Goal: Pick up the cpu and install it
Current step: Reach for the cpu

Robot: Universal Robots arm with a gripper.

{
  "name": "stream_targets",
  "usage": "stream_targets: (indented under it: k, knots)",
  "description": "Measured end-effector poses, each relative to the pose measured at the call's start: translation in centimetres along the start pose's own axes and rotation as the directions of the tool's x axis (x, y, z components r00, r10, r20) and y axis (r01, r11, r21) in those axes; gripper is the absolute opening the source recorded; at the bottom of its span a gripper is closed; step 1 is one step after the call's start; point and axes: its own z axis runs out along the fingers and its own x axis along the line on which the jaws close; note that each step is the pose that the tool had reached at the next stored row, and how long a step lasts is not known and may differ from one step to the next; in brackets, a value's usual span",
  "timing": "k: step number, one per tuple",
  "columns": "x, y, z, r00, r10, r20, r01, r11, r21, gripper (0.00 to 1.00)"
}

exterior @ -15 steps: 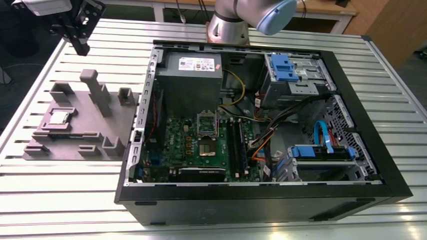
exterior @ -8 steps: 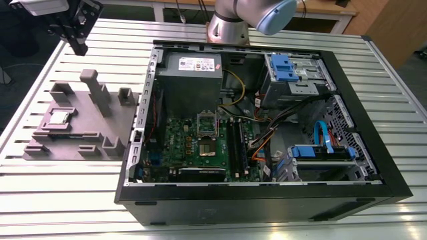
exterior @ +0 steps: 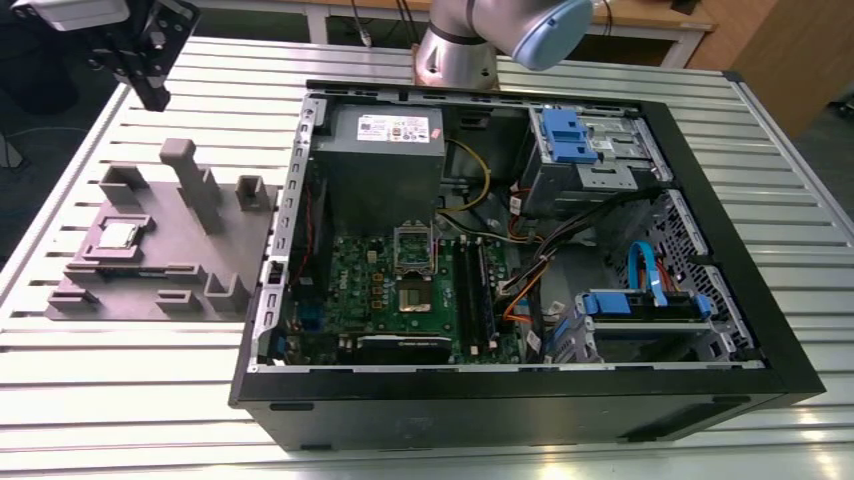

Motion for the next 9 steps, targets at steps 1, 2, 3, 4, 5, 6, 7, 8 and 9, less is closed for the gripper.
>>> stream_targets:
  k: [1, 2, 3, 4, 5, 6, 7, 8, 9]
  knots:
    - [0.04, 0.00, 0.00, 1.0000, 0.000, -0.0001, 0.000, 1.0000, 0.0000, 0.11]
    - [0.09, 0.00, 0.00, 1.0000, 0.000, 0.0000, 0.000, 1.0000, 0.0000, 0.11]
    - [0.14, -0.01, 0.01, 1.0000, 0.000, 0.0001, 0.000, 1.0000, -0.0001, 0.11]
    - [0.21, -0.01, 0.01, 1.0000, 0.000, 0.0000, 0.000, 1.0000, 0.0000, 0.11]
    - [0.27, -0.02, 0.01, 1.0000, 0.000, 0.0000, 0.000, 1.0000, 0.0000, 0.11]
    - [0.33, -0.02, 0.01, 1.0000, 0.000, 0.0000, 0.000, 1.0000, 0.0000, 0.11]
    - [0.40, -0.03, 0.01, 1.0000, 0.000, -0.0001, 0.000, 1.0000, 0.0000, 0.11]
    - [0.46, -0.03, 0.01, 1.0000, 0.000, 0.0000, 0.000, 1.0000, 0.0000, 0.11]
    - [0.52, -0.04, 0.01, 1.0000, 0.000, 0.0000, 0.000, 1.0000, 0.0000, 0.11]
